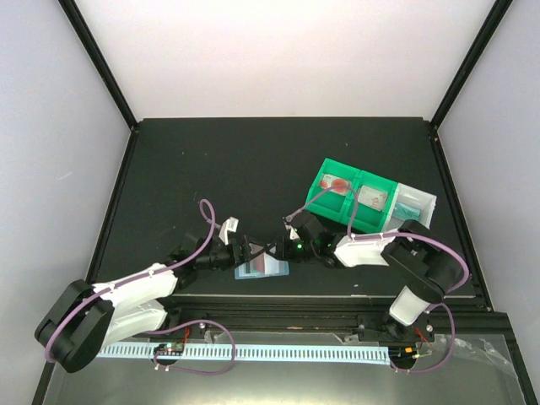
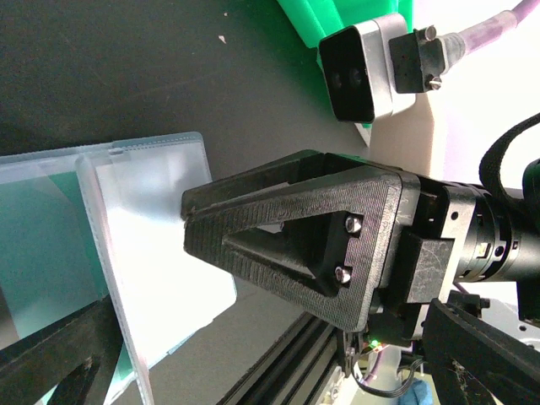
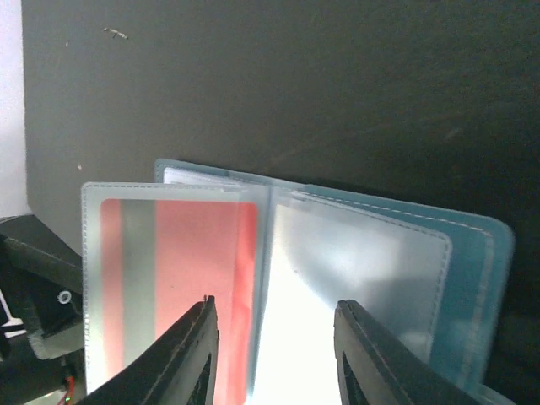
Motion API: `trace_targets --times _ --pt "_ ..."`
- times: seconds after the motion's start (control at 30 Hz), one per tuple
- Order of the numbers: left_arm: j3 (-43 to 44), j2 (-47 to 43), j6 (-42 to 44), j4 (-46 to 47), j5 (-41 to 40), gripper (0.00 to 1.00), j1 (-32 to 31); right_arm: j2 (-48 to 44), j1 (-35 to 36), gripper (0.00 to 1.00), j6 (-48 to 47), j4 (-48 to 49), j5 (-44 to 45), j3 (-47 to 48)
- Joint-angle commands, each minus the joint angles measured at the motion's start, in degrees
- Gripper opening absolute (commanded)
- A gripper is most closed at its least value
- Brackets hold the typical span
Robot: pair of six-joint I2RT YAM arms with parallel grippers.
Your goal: Take the credit cards out of the card holder
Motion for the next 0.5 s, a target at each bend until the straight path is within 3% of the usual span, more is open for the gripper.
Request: trace_targets --times 0.0,0.47 --pt "2.4 0.5 0.8 1.0 1.7 0.99 -0.5 -3.9 0.2 0.42 -3.0 -3.5 6.8 -2.2" --pt "8.5 7.5 0.3 2.4 2.5 0.99 -2.5 -12.8 0.2 0.43 -4.7 -6.7 13.7 -7.4"
